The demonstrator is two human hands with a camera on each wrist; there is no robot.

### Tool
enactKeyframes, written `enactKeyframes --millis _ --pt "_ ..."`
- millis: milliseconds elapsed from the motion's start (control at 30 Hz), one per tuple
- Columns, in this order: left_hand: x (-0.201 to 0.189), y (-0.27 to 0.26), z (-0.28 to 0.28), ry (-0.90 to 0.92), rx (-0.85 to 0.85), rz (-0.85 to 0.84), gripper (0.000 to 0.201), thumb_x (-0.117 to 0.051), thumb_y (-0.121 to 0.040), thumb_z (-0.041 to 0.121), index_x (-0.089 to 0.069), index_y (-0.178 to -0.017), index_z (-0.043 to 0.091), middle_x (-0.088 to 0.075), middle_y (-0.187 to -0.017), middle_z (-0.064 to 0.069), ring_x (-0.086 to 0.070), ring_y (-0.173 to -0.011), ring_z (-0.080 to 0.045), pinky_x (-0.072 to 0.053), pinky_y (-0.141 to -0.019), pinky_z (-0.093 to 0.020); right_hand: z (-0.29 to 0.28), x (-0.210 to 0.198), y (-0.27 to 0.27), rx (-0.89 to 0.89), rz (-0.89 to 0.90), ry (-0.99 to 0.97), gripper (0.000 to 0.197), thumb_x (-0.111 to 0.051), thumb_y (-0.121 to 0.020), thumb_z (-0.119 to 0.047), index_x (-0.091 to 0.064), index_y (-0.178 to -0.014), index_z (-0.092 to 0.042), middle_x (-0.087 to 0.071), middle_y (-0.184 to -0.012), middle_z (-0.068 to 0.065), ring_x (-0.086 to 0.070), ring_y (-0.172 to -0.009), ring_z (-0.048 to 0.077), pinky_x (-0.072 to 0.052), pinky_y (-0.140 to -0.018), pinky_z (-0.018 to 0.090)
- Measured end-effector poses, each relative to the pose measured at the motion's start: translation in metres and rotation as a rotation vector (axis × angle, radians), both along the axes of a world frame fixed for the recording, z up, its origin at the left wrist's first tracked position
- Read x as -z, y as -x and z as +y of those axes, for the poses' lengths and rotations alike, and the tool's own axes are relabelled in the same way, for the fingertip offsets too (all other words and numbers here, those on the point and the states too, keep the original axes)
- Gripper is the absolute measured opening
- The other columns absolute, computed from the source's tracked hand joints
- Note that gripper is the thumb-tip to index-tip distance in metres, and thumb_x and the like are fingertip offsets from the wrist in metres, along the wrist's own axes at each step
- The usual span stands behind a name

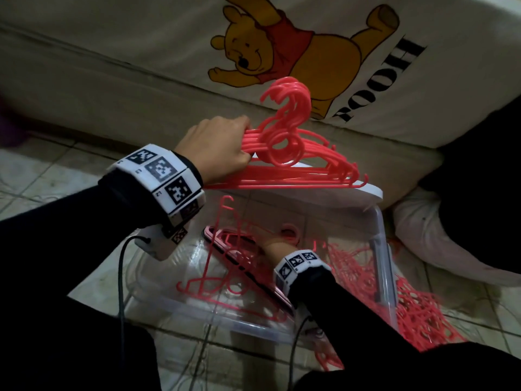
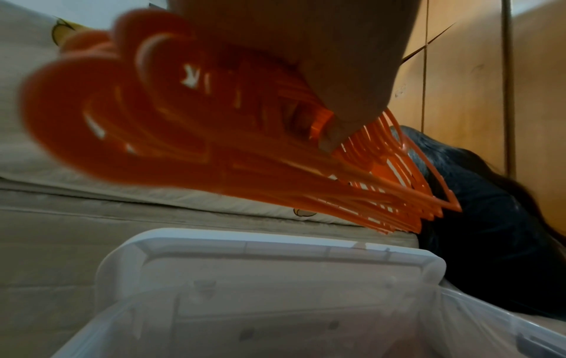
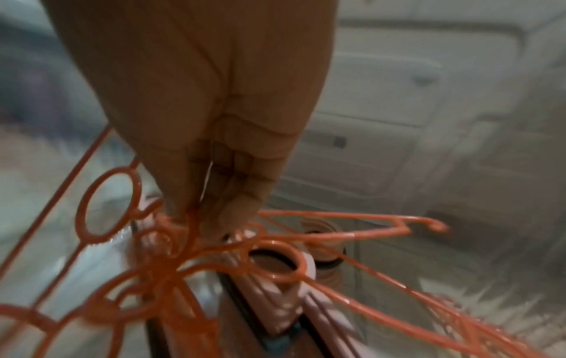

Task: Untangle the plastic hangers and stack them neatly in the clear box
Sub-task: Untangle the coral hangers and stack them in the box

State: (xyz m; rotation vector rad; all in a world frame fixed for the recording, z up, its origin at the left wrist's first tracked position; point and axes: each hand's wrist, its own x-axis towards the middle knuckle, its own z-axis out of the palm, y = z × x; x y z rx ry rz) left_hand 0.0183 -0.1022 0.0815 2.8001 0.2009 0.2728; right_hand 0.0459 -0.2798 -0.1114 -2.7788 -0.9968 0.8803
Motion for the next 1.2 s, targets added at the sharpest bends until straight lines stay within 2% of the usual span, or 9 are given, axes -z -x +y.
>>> enactKeyframes --millis 100,333,433,500,667,767,867,1033,1200 --pt "-0.001 0.0 0.0 0.022 0.003 -0.012 0.016 -0.055 -0.083 0.025 -0.04 -0.089 0.024 -0.048 -0.077 -0.001 -0.043 -0.069 -0.026 -0.032 -0.064 -0.034 -0.003 -0.024 -0.009 0.009 0.027 -0.029 0.036 -0.05 -0.094 -0.021 -0.052 -0.13 -0.014 -0.058 -0.126 0.013 -0.055 -0.115 0.027 -0.042 -0.093 0.031" --pt "-0.005 0.004 0.001 0.093 0.012 -0.031 0.017 -0.054 -0.083 0.024 -0.045 -0.096 0.02 -0.054 -0.098 -0.007 -0.054 -0.086 -0.032 -0.044 -0.075 -0.04 -0.019 -0.095 -0.02 0.045 -0.011 -0.175 0.022 -0.058 -0.089 -0.015 -0.068 -0.107 -0.007 -0.069 -0.103 0.015 -0.064 -0.097 0.026 -0.038 -0.074 0.022" --pt "-0.01 0.006 0.001 0.11 -0.008 -0.004 0.016 -0.053 -0.083 0.023 -0.042 -0.095 0.022 -0.062 -0.094 -0.013 -0.056 -0.081 -0.035 -0.047 -0.071 -0.04 -0.028 -0.119 -0.017 0.093 -0.03 -0.338 0.016 -0.063 -0.087 -0.013 -0.068 -0.102 -0.011 -0.07 -0.089 0.005 -0.064 -0.081 0.017 -0.036 -0.065 0.015" --pt "-0.012 0.006 0.0 0.098 -0.018 0.002 0.017 -0.053 -0.083 0.023 -0.043 -0.097 0.02 -0.062 -0.092 -0.015 -0.056 -0.081 -0.037 -0.046 -0.07 -0.04 -0.033 -0.135 -0.014 0.105 0.018 -0.409 0.01 -0.061 -0.089 -0.012 -0.07 -0.093 -0.012 -0.07 -0.085 0.002 -0.066 -0.079 0.017 -0.044 -0.069 0.019" --pt "-0.012 0.009 -0.005 0.103 0.004 0.018 0.016 -0.05 -0.086 0.02 -0.038 -0.097 0.019 -0.061 -0.094 -0.016 -0.057 -0.086 -0.038 -0.047 -0.074 -0.044 -0.049 -0.165 0.001 0.077 0.215 -0.484 0.029 -0.055 -0.085 0.009 -0.069 -0.091 -0.016 -0.071 -0.078 0.005 -0.069 -0.069 0.011 -0.058 -0.074 0.028" --pt "-0.011 0.008 -0.007 0.106 0.024 0.012 0.018 -0.051 -0.085 0.019 -0.043 -0.101 0.016 -0.058 -0.102 -0.014 -0.056 -0.092 -0.038 -0.046 -0.078 -0.045 -0.05 -0.171 0.006 -0.056 0.005 -0.441 0.019 -0.069 -0.077 0.0 -0.073 -0.09 -0.013 -0.073 -0.083 0.002 -0.068 -0.075 0.006 -0.054 -0.077 0.022" --pt "-0.011 0.008 -0.01 0.133 0.031 0.016 0.018 -0.053 -0.084 0.018 -0.041 -0.097 0.019 -0.053 -0.105 -0.01 -0.053 -0.095 -0.035 -0.045 -0.084 -0.049 -0.043 -0.167 0.008 -0.193 -0.138 -0.403 0.013 -0.07 -0.079 -0.008 -0.072 -0.091 -0.011 -0.069 -0.086 0.004 -0.064 -0.079 0.014 -0.046 -0.075 0.02" --pt "-0.011 0.007 -0.012 0.218 -0.017 0.065 0.016 -0.053 -0.085 0.02 -0.043 -0.097 0.022 -0.058 -0.088 -0.009 -0.057 -0.085 -0.032 -0.049 -0.082 -0.048 -0.034 -0.14 0.003 -0.263 -0.238 -0.328 0.011 -0.061 -0.085 -0.01 -0.068 -0.094 -0.008 -0.062 -0.093 0.01 -0.06 -0.088 0.028 -0.046 -0.08 0.035" --pt "-0.013 0.004 -0.011 0.227 -0.04 0.066 0.014 -0.058 -0.085 0.019 -0.046 -0.092 0.021 -0.053 -0.075 0.0 -0.052 -0.074 -0.025 -0.038 -0.068 -0.032 -0.036 -0.128 -0.005 -0.154 -0.242 -0.34 0.013 -0.057 -0.086 -0.009 -0.065 -0.095 -0.012 -0.067 -0.093 0.009 -0.063 -0.09 0.028 -0.048 -0.079 0.032"
